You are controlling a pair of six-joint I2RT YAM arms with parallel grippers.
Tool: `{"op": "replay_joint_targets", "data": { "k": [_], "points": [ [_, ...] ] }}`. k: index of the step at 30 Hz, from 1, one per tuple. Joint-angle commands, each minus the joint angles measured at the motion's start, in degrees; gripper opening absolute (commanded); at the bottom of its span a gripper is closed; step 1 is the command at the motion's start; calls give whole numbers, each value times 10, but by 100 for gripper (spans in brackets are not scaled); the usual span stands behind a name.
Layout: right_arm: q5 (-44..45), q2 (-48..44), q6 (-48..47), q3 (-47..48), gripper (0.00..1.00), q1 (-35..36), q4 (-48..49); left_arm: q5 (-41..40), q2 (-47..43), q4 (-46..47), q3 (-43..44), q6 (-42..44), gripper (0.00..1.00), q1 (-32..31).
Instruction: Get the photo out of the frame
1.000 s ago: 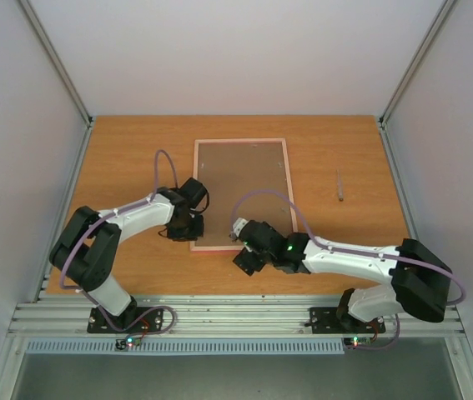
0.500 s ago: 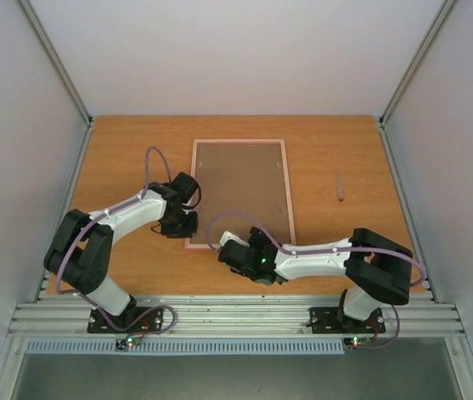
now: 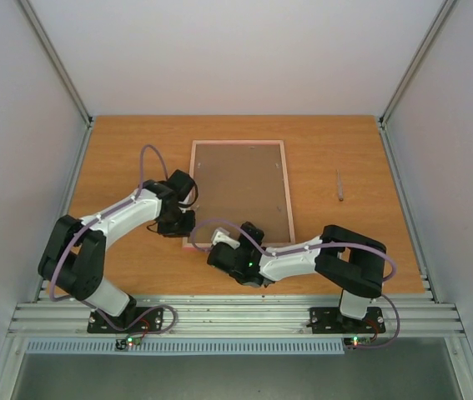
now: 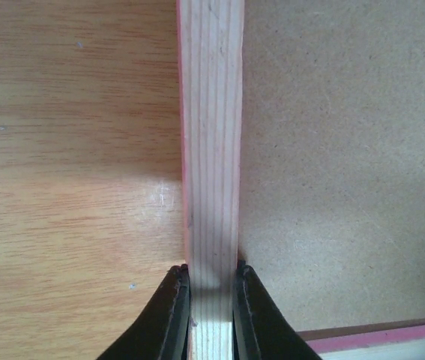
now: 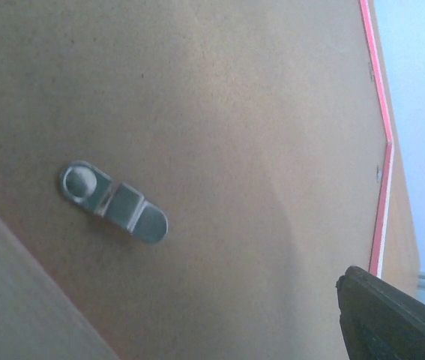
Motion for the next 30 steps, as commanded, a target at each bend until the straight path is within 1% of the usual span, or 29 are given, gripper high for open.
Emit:
{"op": "replay_joint_targets", "data": {
  "k": [1,7,14,18,22,25,27,28,29,30],
  "points": [
    [37,31,-23,10,90,2,34,34,-26,-17,21,15,0,-1],
    [53,55,-27,11,85,2,42,42,-36,-17,14,8,0,-1],
    [62,52,-24,11,66,2,39,39,-34,-17,6,6,0,7],
    [65,47,-26,10,59,2,36,48,-27,-17,7,3,1,16],
    [65,37,-35,11,49,2,39,57,-30,-19,14,-5,1,22],
    [63,25,-40,13,45,2,39,64,-36,-21,15,-10,6,27],
    [58,12,-37,19,40,2,28,63,-47,-19,13,-13,11,33],
    [56,5,-38,22,36,2,24,63,-54,-18,11,-16,14,35],
    [55,-2,-39,25,26,3,19,64,-62,-16,8,-18,18,39],
    [56,-8,-40,29,20,3,15,65,-70,-15,6,-22,20,43]
  ]
}}
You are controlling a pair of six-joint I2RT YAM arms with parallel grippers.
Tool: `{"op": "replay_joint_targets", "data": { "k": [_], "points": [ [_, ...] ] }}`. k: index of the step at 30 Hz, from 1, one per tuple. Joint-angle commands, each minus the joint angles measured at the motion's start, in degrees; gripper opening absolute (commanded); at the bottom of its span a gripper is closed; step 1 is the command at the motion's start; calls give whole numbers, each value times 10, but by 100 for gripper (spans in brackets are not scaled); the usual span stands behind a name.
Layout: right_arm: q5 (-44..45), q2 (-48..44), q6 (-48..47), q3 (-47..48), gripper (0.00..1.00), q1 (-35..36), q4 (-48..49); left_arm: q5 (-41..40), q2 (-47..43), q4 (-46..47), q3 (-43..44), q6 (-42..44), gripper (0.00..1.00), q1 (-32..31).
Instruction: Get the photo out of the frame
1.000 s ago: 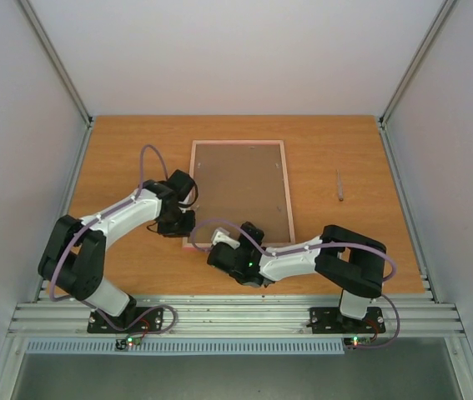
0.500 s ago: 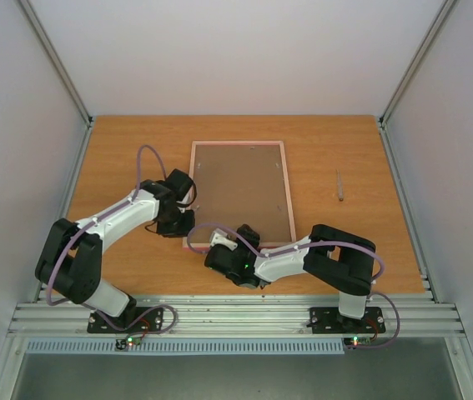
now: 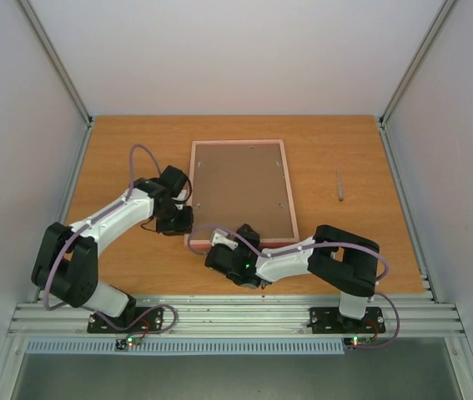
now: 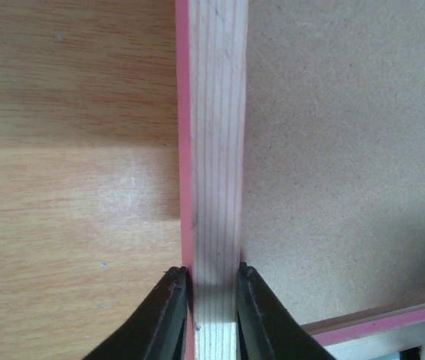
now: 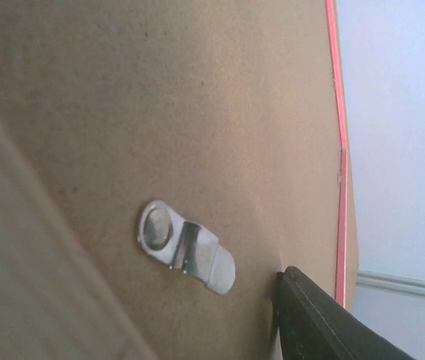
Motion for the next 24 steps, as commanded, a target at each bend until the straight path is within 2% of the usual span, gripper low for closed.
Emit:
{"op": "replay_joint_targets", "data": {
  "k": [1,6,9,13,18,24],
  "points": [
    [-14,-51,21,23,17,-4,-14,14,-52,-5,-1,-12,21,23],
    [-18,-79,5,36,7,-4,-21,24,-102,-5,1,-27,30,51],
    [-25,-94,-8,48,2,-4,-27,17,-134,-10,9,-31,39,70],
    [-26,-119,-27,71,1,-4,-27,6,-189,-9,16,-45,52,94],
    [-32,-150,-40,100,1,-8,-10,-54,-251,-20,34,-48,59,102],
    [-57,-173,-13,121,1,-24,17,-106,-309,-30,21,-54,64,102]
  ]
}}
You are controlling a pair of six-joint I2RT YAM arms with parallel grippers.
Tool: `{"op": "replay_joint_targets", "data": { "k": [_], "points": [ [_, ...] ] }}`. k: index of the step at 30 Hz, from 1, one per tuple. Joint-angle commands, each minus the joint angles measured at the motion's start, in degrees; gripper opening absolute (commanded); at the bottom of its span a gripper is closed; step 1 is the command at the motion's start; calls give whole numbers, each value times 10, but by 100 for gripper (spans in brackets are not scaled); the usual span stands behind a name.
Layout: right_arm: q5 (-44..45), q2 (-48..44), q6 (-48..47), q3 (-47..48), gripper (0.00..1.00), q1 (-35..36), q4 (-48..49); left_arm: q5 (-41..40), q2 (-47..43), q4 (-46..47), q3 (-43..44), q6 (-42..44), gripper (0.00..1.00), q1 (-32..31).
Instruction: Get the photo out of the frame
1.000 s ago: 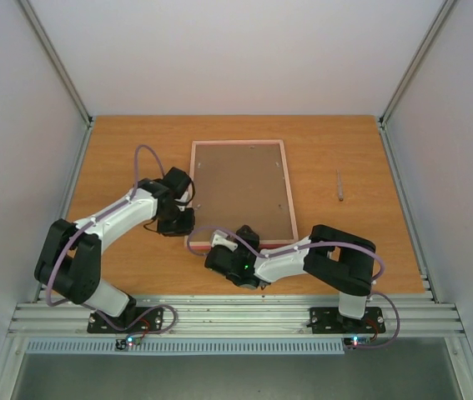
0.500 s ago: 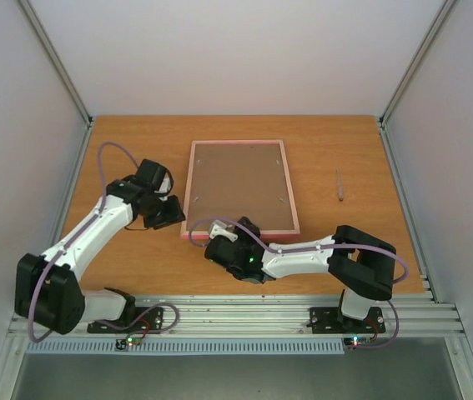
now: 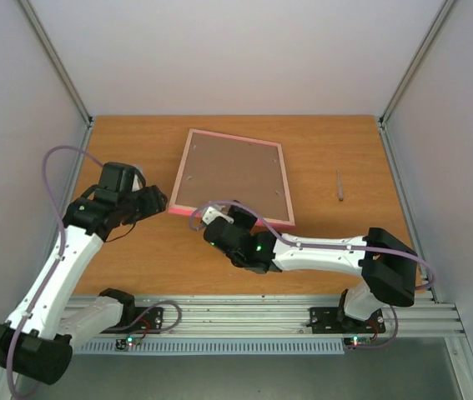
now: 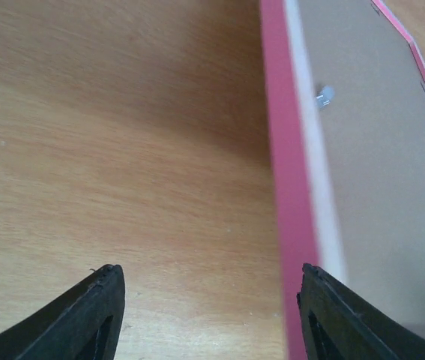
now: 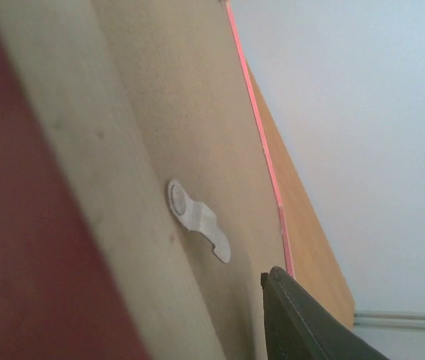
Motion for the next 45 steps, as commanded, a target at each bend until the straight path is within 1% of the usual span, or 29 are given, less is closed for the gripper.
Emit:
{"op": "replay_joint_targets", "data": {
  "k": [1,5,8,10,15,18,23,27,30,38,41,45],
  "points": [
    [-29,-35,53,33,1,-12,71,-52,-38,-13,-3,-7,64,2],
    [-58,-52,113,28,1,-22,76,-67,-68,-22,-14,-17,64,2],
    [-88,-81,161,2,1,-30,96,-68,-83,-22,-21,-23,64,3],
    [-114,-102,182,-24,1,-33,151,-68,-88,-22,-26,-30,64,3],
    [-149,-127,270,-82,1,-52,221,-65,-91,-21,-33,-34,64,3],
    [-161,-124,309,-110,1,-55,259,-64,-92,-18,-37,-34,64,3],
    [-176,-90,329,-124,1,-55,282,-59,-92,-7,-49,-32,64,3],
    [-205,-70,339,-143,1,-55,346,-50,-88,0,-58,-30,64,3],
    [-223,-60,354,-144,1,-55,362,-48,-86,2,-61,-29,64,2],
    [-310,-53,385,-140,1,-55,380,-47,-82,12,-69,-30,64,3],
    [-313,-57,413,-147,1,-55,388,-33,-76,24,-75,-38,63,3],
    [-283,-61,461,-164,1,-55,392,-16,-65,43,-88,-52,64,3]
  ]
}}
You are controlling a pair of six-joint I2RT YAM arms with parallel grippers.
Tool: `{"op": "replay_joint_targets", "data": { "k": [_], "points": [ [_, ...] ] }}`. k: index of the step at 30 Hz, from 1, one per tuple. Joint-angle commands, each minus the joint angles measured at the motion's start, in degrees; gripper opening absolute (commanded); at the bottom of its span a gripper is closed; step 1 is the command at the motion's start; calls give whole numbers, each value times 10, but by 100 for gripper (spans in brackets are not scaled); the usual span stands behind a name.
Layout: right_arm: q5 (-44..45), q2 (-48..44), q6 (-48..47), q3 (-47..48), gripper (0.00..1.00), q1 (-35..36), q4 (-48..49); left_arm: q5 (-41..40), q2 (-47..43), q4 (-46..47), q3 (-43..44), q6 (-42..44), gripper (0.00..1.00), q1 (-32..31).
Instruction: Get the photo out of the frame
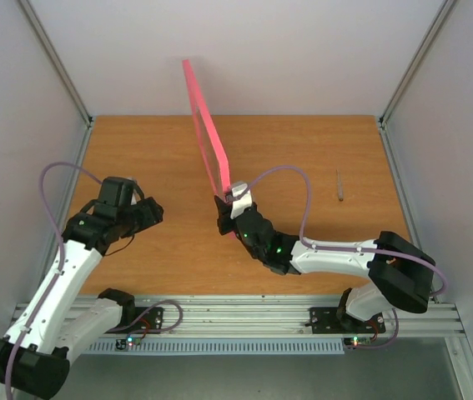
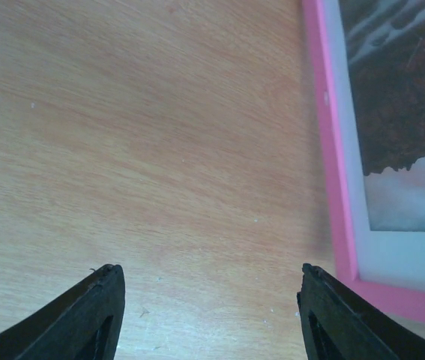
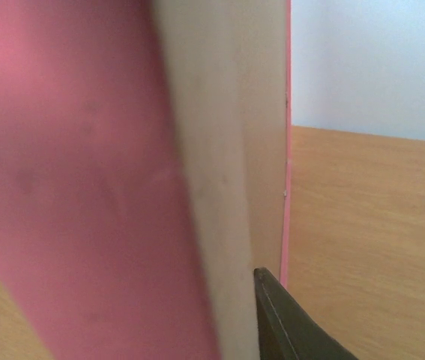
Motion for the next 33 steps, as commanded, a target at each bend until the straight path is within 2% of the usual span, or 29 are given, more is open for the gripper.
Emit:
{"op": "replay_joint_targets", "data": {
  "k": [1,9,16,26,31,33],
  "points": [
    [-55,2,132,-29,1,9,-8,27,14,49,-18,-21,64,2],
    [6,8,301,-67,1,6,-18,66,66,98,-49,-52,64,2],
    [32,12,493,-124,1,3,-44,87,117,136,-66,-64,63,3],
    [49,28,720,-212,1,0,-51,121,198,190,-86,-73,63,2],
    [37,63,832,-251,1,1,-15,129,225,202,-76,-70,63,2],
    [34,77,847,-261,1,1,16,132,236,203,-72,-68,63,1]
  ]
}}
